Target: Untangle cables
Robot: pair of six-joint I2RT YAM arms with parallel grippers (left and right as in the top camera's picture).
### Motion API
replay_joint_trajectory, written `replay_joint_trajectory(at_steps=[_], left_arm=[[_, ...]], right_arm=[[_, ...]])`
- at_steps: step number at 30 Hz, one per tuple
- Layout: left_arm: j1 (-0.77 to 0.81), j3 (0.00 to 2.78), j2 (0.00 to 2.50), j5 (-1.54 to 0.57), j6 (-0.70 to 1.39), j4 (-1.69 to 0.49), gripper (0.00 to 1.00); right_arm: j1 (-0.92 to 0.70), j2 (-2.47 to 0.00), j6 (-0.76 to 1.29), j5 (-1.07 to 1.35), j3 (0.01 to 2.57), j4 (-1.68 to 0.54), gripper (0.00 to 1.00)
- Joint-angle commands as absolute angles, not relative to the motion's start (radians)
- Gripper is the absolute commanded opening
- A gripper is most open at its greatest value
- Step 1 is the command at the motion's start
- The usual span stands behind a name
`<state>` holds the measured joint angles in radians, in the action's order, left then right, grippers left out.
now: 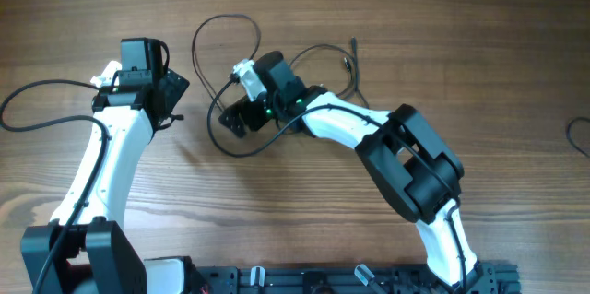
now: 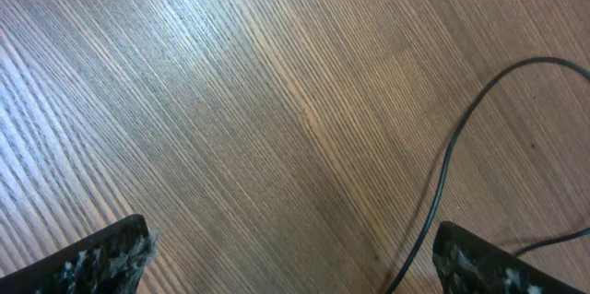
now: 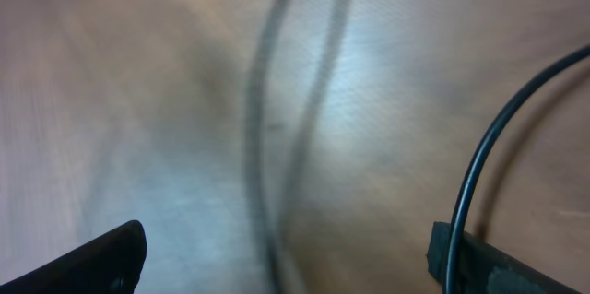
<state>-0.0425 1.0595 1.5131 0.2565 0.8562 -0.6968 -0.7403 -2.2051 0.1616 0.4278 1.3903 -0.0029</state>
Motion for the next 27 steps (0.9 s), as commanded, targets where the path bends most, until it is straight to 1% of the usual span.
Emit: replay_joint_trajectory(at_steps=[1, 2, 3, 6, 8, 9, 10, 11, 12, 14, 15, 18, 20, 24, 27], left_arm=[[-0.051, 1.060, 1.520, 0.263, 0.868, -0.701, 1.00], [-0.051, 1.060, 1.520, 0.263, 0.868, -0.701, 1.00], [-0.051, 1.060, 1.520, 0.263, 0.868, -0.702, 1.00], [-0.051, 1.060, 1.520, 0.263, 0.868, -0.705, 1.00], [-0.051, 1.060, 1.520, 0.263, 0.868, -0.712, 1.00], [-0.051, 1.060, 1.520, 0.263, 0.868, -0.715, 1.00], [-0.051, 1.060, 1.520, 0.263, 0.868, -0.718, 1.00], [-0.051, 1.060, 1.520, 0.263, 0.868, -0.721, 1.00], [-0.051, 1.060, 1.520, 0.263, 0.868, -0.723, 1.00], [-0.051, 1.060, 1.520, 0.262, 0.868, -0.723, 1.00], [-0.051, 1.060, 1.520, 0.262, 0.868, -0.723, 1.00], [-0.051, 1.060, 1.520, 0.262, 0.868, -0.731, 1.00], [-0.051, 1.060, 1.520, 0.262, 0.868, -0.740, 1.00], [-0.051, 1.060, 1.520, 0.261, 0.869, -0.761, 1.00], [-0.051, 1.060, 1.520, 0.262, 0.869, -0.761, 1.00]], right_arm=[[-0.794, -2.235, 0.186, 0.462, 1.389, -0.025, 1.00], [-0.809, -2.239, 0.187, 0.390, 1.389, -0.036, 1.00], [-0.832, -2.247, 0.199, 0.268, 1.389, -0.043, 1.00], [-0.881, -2.271, 0.209, 0.054, 1.389, -0.025, 0.99], [-0.907, -2.290, 0.187, -0.052, 1.389, -0.007, 0.91], [-0.916, -2.300, 0.155, -0.082, 1.390, -0.001, 0.80], [-0.925, -2.312, 0.116, -0.110, 1.389, -0.002, 0.66], [-0.930, -2.317, 0.092, -0.125, 1.389, -0.005, 0.50], [-0.930, -2.324, 0.080, -0.124, 1.389, -0.007, 0.40], [-0.930, -2.326, 0.083, -0.124, 1.390, -0.005, 0.12], [-0.928, -2.326, 0.083, -0.124, 1.390, 0.000, 0.05], [-0.921, -2.322, 0.081, -0.124, 1.404, -0.019, 0.04], [-0.902, -2.294, 0.081, -0.132, 1.438, -0.078, 0.04], [-0.820, -2.121, 0.078, -0.131, 1.509, -0.207, 0.04], [-0.732, -1.933, 0.083, -0.085, 1.515, -0.211, 0.04]])
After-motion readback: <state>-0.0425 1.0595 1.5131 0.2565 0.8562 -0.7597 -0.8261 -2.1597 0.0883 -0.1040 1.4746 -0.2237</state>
